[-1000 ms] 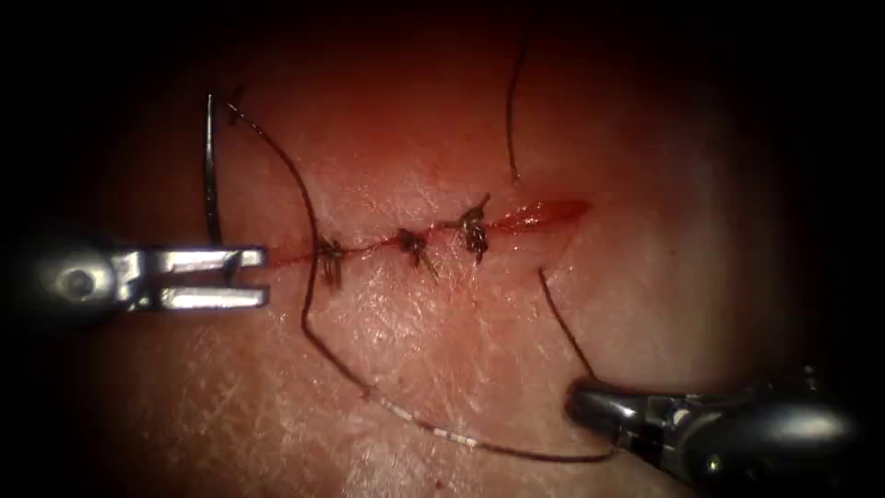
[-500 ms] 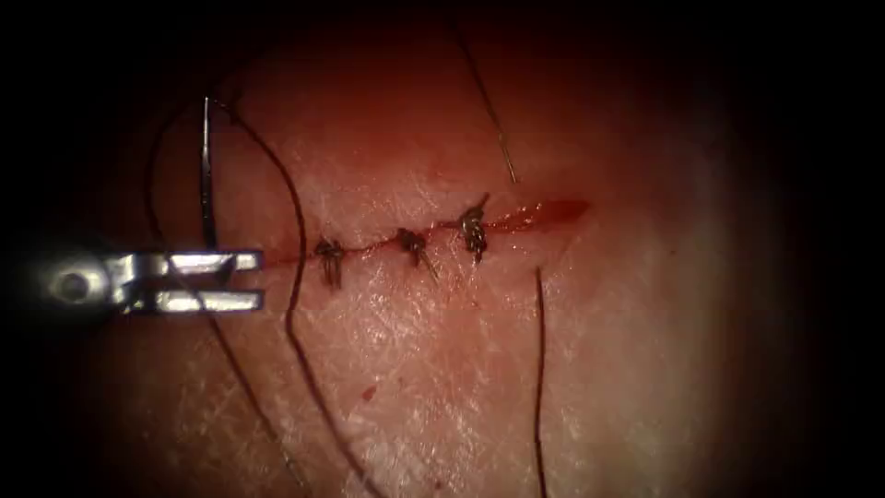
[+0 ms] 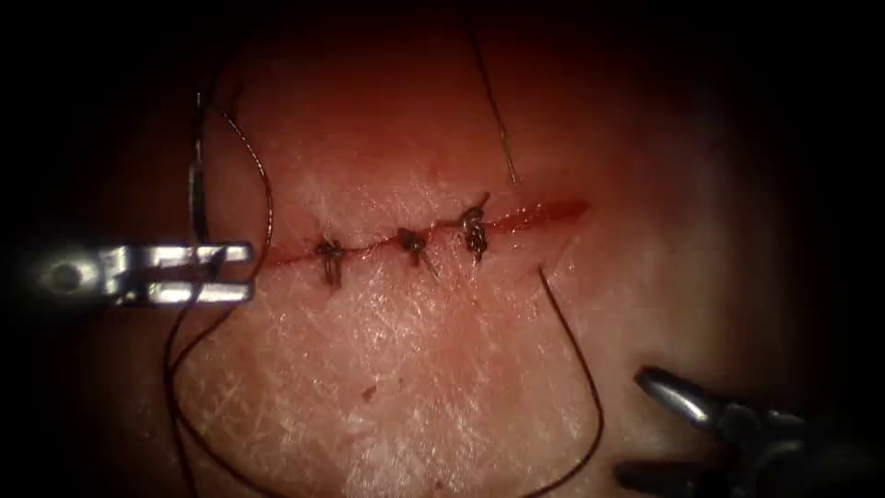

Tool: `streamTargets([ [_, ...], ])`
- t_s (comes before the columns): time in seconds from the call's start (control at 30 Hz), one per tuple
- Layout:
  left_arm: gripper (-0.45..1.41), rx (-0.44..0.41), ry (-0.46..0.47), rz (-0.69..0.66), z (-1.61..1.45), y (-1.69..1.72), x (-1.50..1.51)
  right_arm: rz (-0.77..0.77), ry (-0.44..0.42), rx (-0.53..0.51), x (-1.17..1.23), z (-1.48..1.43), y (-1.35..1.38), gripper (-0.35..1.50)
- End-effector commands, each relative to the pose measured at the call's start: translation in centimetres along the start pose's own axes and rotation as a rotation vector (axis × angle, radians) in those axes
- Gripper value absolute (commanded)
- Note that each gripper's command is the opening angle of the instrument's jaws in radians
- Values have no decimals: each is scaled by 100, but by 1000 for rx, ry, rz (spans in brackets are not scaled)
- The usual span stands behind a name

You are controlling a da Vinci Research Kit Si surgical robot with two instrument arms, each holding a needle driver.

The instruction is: Wound Closure

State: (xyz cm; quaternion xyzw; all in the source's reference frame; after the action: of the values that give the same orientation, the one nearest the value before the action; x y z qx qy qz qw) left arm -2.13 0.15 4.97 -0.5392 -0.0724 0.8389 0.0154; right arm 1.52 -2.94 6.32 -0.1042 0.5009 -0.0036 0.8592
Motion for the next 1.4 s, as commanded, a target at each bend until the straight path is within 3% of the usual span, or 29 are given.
streamTargets([
  [0.03, -45, -2, -2, -6, 9, 1, -6, 1, 0, -23, -11, 25, 1, 126],
  [0.23, -45, -5, -4, -5, 8, 1, -7, -48, 7, -45, -39, 68, 6, 146],
  [0.4, -45, -6, -4, -5, 6, 1, -7, -94, -5, -14, -57, 82, -6, 145],
  [0.77, -45, -6, -4, -5, 7, 1, -7, -116, 15, -44, -32, 91, -1, 133],
  [0.8, -45, -6, -4, -5, 7, 1, -7, -132, 12, -38, -29, 89, 0, 68],
  [0.83, -45, -6, -4, -5, 7, 1, -7, -132, 12, -38, -29, 89, 0, 68],
  [0.9, -45, -6, -4, -5, 7, 1, -7, -170, -17, 4, -30, 83, 2, -33],
  [1.0, -45, -6, -4, -5, 7, 1, -7, -195, -60, 21, -41, 68, 6, -35],
  [1.2, -45, -6, -4, -5, 6, 1, -7, -213, -62, 43, -44, 40, -3, -35],
  [1.3, -45, -6, -4, -5, 7, 1, -8, -210, -59, 54, -34, 22, -17, -35],
  [1.4, -45, -5, -4, -4, 7, 1, -9, -211, -46, 71, -8, 9, -39, -35],
])
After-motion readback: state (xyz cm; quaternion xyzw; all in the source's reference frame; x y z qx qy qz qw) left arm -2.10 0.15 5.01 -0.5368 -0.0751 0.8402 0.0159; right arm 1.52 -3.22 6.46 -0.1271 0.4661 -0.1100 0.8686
